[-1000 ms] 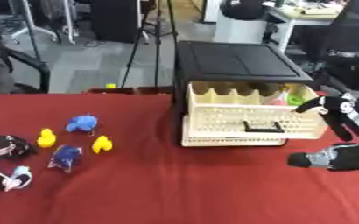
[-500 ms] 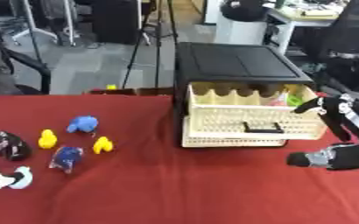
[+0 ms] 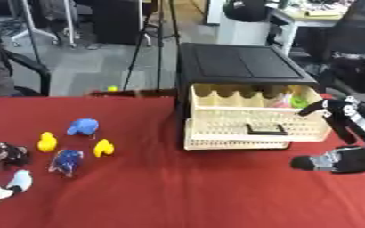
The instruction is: Pick up objects from table and place into drawer.
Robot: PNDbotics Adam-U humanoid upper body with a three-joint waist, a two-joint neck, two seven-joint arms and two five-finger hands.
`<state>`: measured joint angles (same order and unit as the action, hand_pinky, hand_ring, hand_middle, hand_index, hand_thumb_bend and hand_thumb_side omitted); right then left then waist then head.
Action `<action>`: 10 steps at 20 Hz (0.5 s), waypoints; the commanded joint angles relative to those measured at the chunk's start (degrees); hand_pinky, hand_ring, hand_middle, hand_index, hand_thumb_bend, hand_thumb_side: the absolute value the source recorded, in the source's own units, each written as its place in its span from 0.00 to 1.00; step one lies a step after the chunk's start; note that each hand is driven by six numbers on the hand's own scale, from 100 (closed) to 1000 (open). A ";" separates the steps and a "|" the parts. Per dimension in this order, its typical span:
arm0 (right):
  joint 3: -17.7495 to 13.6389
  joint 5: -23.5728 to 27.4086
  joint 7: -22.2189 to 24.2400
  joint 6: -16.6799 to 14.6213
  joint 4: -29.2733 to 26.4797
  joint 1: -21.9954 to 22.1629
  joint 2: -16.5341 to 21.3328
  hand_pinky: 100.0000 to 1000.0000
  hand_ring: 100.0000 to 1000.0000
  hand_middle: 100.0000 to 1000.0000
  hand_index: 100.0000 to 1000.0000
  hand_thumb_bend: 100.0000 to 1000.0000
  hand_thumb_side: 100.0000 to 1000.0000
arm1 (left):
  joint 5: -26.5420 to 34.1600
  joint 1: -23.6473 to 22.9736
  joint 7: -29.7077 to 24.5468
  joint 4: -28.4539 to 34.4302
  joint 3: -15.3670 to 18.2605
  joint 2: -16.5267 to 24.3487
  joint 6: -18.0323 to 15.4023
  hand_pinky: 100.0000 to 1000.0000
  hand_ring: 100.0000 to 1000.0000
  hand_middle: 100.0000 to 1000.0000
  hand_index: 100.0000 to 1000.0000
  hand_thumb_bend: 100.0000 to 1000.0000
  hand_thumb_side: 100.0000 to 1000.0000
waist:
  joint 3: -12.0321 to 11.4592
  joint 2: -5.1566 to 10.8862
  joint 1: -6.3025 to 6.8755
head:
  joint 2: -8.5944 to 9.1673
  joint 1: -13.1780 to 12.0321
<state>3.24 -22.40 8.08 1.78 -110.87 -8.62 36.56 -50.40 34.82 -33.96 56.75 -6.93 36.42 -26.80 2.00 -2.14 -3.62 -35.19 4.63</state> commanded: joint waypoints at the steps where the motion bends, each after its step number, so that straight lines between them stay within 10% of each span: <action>1: -0.21 -0.14 0.24 -0.15 -0.32 -0.91 1.07 0.00 0.00 0.02 0.68 1.00 0.63 | -1.00 0.97 0.76 -0.42 0.23 0.49 0.06 0.55 0.59 0.64 0.82 0.25 0.19 | 0.11 0.42 0.24 | -0.50 0.06; 10: -0.05 -0.14 0.43 -0.31 -0.18 -0.97 0.99 0.00 0.00 0.01 0.68 1.00 0.62 | -3.30 1.34 2.47 -2.65 0.43 -0.62 0.30 0.53 0.57 0.62 0.80 0.24 0.16 | 0.22 0.32 0.23 | -0.56 0.06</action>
<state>3.56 -22.45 8.49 1.59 -110.82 -8.87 36.55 -53.25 34.94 -31.86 53.90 -6.89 34.77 -26.47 2.11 -2.20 -3.62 -35.20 4.63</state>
